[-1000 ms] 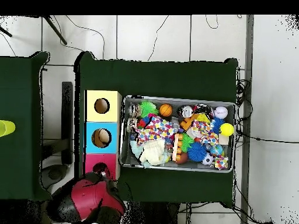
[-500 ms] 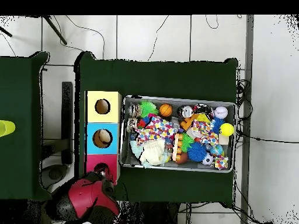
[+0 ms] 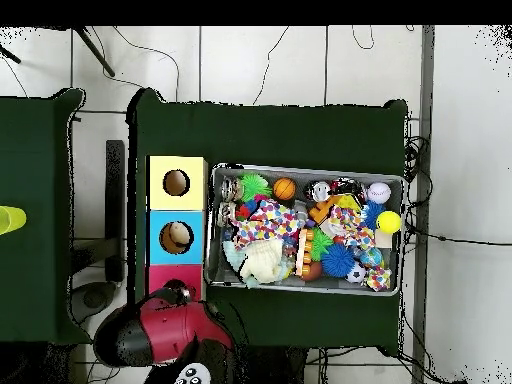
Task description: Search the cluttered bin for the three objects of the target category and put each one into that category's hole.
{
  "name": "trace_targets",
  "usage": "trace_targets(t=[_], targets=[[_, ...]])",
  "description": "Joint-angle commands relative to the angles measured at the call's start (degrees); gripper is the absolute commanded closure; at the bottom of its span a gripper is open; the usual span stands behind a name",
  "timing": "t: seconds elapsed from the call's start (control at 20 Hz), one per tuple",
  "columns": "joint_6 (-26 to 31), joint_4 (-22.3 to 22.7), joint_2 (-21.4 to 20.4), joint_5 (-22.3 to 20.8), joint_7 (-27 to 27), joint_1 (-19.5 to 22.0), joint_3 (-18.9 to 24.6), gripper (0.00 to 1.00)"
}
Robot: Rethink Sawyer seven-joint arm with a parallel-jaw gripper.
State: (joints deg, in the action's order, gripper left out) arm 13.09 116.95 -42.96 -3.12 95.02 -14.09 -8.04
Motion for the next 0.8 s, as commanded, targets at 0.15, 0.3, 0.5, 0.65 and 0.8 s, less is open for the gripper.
trace_targets(t=[0.15, 0.3, 0.5, 0.65, 0.8], targets=[[-4.7, 3.0, -0.8, 1.7, 11.5, 6.1, 3.5, 1.0], [-3.1, 3.3, -2.6, 2.7, 11.8, 5.9, 4.5, 1.0], [-4.1, 1.4, 0.2, 4.0, 13.5, 3.6, 3.5, 1.0], [-1.2, 0.6, -0.7, 5.9, 14.9, 0.7, 2.2, 1.0], [0.7, -0.9, -0.7, 7.5, 15.7, -1.7, 0.9, 1.0]])
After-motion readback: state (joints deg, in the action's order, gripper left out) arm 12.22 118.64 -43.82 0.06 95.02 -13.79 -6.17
